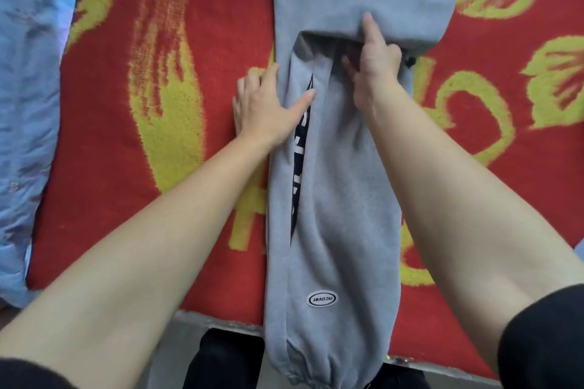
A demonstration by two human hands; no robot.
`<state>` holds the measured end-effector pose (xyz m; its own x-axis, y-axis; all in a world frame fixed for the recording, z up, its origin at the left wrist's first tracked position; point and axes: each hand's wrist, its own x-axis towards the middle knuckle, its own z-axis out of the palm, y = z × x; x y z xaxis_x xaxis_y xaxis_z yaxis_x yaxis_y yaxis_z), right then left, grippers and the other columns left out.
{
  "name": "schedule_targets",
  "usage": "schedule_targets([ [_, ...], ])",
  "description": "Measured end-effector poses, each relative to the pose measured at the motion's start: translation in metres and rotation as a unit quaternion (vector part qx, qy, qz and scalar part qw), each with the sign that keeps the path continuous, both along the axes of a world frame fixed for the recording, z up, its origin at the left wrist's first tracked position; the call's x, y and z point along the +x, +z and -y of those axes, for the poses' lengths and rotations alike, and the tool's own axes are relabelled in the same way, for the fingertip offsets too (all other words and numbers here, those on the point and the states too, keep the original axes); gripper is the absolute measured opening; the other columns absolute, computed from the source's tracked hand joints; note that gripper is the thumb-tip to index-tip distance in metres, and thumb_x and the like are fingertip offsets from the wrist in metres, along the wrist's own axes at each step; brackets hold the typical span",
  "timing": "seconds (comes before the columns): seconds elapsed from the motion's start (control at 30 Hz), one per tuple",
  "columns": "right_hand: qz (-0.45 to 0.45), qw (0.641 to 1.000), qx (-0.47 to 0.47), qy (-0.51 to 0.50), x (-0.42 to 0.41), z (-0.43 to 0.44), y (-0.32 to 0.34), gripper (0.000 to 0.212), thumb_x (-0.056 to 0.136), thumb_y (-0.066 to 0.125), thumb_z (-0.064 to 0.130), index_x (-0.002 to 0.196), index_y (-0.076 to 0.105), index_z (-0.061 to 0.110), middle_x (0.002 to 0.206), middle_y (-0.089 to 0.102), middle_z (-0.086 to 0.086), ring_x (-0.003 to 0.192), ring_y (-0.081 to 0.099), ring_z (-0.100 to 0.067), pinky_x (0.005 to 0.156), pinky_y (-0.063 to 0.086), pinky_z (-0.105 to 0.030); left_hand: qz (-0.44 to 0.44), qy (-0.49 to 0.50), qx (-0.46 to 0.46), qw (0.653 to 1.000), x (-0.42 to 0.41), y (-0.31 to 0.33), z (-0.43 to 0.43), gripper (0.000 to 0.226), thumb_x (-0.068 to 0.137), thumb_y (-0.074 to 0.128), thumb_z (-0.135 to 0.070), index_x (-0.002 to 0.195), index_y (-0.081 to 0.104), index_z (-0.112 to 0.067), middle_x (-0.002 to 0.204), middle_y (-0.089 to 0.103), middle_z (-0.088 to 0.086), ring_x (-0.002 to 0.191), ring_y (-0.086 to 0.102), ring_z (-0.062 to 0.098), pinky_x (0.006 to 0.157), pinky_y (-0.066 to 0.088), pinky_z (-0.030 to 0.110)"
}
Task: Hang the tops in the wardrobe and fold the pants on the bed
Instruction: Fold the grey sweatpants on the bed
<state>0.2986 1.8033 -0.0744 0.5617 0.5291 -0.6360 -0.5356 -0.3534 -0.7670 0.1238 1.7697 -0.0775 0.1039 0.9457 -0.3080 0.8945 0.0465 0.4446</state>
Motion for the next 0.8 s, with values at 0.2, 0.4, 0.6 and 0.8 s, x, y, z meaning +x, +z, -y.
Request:
schedule_targets([
  [0.2, 0.417, 0.894, 0.077, 0.142, 0.001, -0.059, -0.003, 0.035, 0.092, 0.063, 0.037, 0.108, 0.066, 0.006, 0.109, 0.065, -0.007, 0.114, 0.058, -0.023, 0.094, 0.037, -0.016, -0.110, -0.069, 0.031, 0.991, -0.009, -0.026, -0.082, 0.083, 0.088, 0.043, -0.067, 0.156, 0.016, -0.027, 0.164, 0.001, 0.013, 0.151, -0.003, 0.027, 0.118, -0.004, 0.055],
  [0.4, 0.649, 0.645, -0.029, 0.402, -0.016, -0.116, -0.045, 0.052, 0.094, 0.026, 0.065, 0.115, 0.060, 0.032, 0.147, 0.046, 0.003, 0.143, 0.033, -0.025, 0.116, 0.018, -0.046, -0.150, -0.121, 0.041, 0.981, -0.031, -0.059, -0.093, 0.076, 0.094, 0.019, -0.067, 0.156, -0.004, -0.029, 0.163, -0.015, 0.011, 0.150, -0.014, 0.028, 0.115, -0.006, 0.062],
  [0.6, 0.685, 0.570, -0.085, 0.446, -0.017, -0.123, -0.052, 0.061, 0.099, 0.017, 0.055, 0.156, 0.019, 0.035, 0.165, 0.019, -0.004, 0.150, 0.015, -0.035, 0.115, 0.010, -0.060, -0.134, -0.134, -0.027, 0.981, -0.031, -0.053, -0.103, 0.067, 0.099, 0.015, -0.058, 0.154, -0.012, -0.032, 0.160, -0.026, 0.008, 0.147, -0.024, 0.026, 0.114, -0.012, 0.061],
  [0.8, 0.685, 0.527, -0.112, 0.490, -0.005, -0.148, -0.041, 0.072, 0.086, 0.020, 0.073, 0.153, 0.020, 0.045, 0.164, 0.016, -0.007, 0.143, 0.022, -0.042, 0.106, 0.020, -0.063, -0.145, -0.134, -0.021, 0.980, -0.030, -0.055, -0.100, 0.067, 0.099, 0.014, -0.057, 0.154, -0.014, -0.029, 0.160, -0.026, 0.010, 0.147, -0.023, 0.029, 0.114, -0.011, 0.062],
])
